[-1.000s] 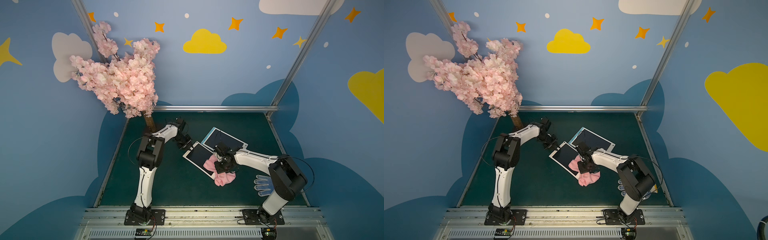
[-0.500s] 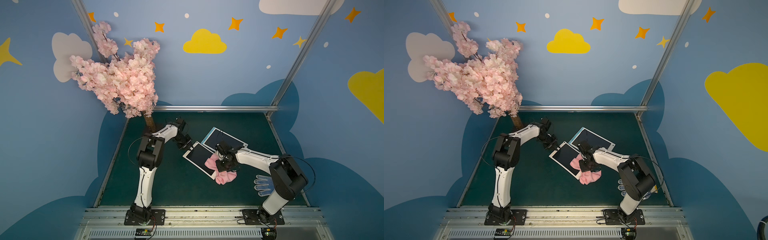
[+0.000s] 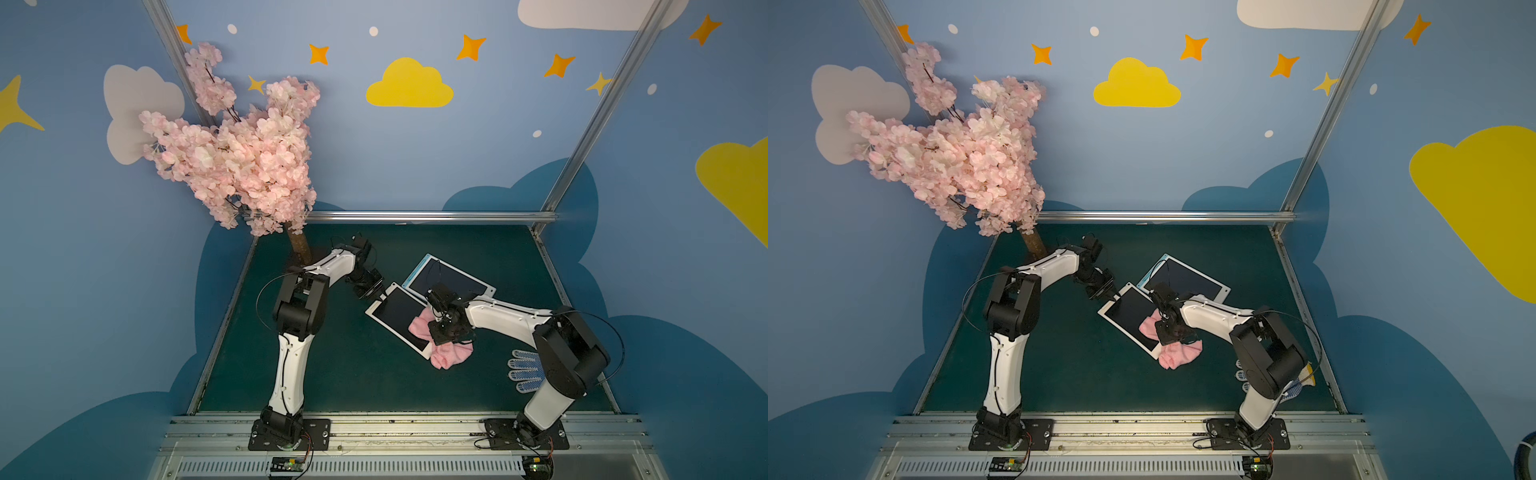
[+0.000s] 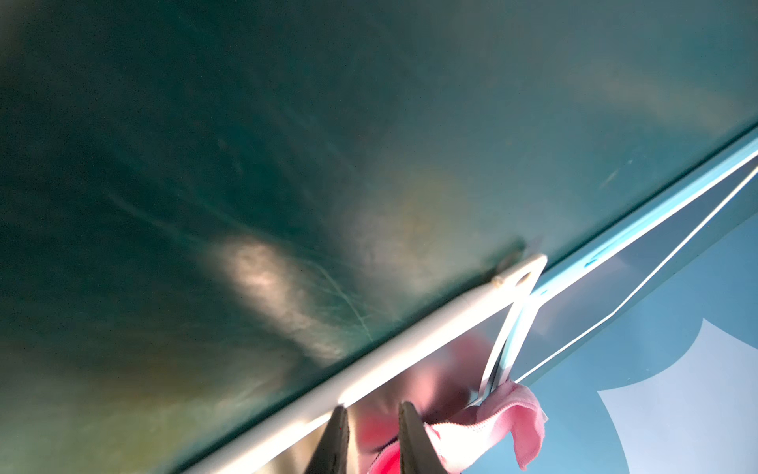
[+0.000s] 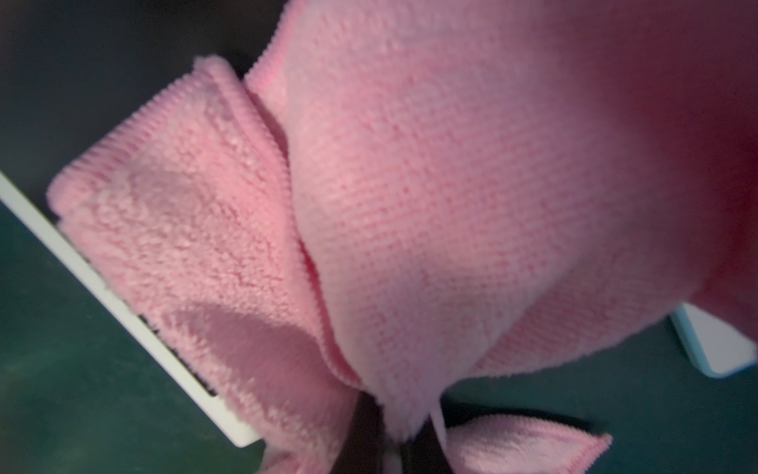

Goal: Wipe the drawing tablet
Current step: Wipe the dirt from the drawing tablet.

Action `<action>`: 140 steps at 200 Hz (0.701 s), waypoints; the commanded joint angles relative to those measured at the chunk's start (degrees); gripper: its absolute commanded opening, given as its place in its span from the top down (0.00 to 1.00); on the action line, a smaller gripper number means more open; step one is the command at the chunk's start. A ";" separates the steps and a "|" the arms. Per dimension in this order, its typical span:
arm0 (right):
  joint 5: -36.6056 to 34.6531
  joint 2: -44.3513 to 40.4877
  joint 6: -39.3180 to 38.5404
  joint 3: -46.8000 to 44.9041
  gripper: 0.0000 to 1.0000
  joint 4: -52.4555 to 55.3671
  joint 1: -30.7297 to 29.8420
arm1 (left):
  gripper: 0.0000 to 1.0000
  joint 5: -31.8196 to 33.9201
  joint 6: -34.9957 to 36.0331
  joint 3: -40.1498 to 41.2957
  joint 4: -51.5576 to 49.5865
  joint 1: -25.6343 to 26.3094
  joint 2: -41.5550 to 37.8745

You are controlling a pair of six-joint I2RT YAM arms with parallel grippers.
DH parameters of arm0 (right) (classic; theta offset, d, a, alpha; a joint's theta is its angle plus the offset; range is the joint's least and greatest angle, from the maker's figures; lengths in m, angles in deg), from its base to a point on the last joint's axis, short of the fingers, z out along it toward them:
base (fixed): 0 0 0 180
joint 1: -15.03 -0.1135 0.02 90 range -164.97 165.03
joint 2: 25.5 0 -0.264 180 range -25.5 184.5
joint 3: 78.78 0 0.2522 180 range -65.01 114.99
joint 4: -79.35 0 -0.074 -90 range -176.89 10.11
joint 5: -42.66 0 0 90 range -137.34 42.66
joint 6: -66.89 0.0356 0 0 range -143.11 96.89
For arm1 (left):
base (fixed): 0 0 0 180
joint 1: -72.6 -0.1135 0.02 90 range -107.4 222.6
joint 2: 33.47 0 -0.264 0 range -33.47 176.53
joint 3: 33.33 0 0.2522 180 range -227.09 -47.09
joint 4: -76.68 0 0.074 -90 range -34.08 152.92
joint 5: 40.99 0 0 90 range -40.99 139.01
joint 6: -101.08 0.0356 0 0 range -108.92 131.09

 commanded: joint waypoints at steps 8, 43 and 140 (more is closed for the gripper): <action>4.58 2.18 -0.02 -2.12 1.00 0.72 -4.07 | 0.75 2.45 0.88 -0.26 -1.72 0.34 3.23; 5.25 1.11 -1.37 -0.07 1.00 2.61 -8.47 | 0.75 2.27 0.88 -0.18 -1.72 0.38 3.26; 7.49 -1.87 -1.95 -1.53 1.00 2.06 -0.24 | 0.75 2.51 0.99 -0.33 -1.72 0.40 3.40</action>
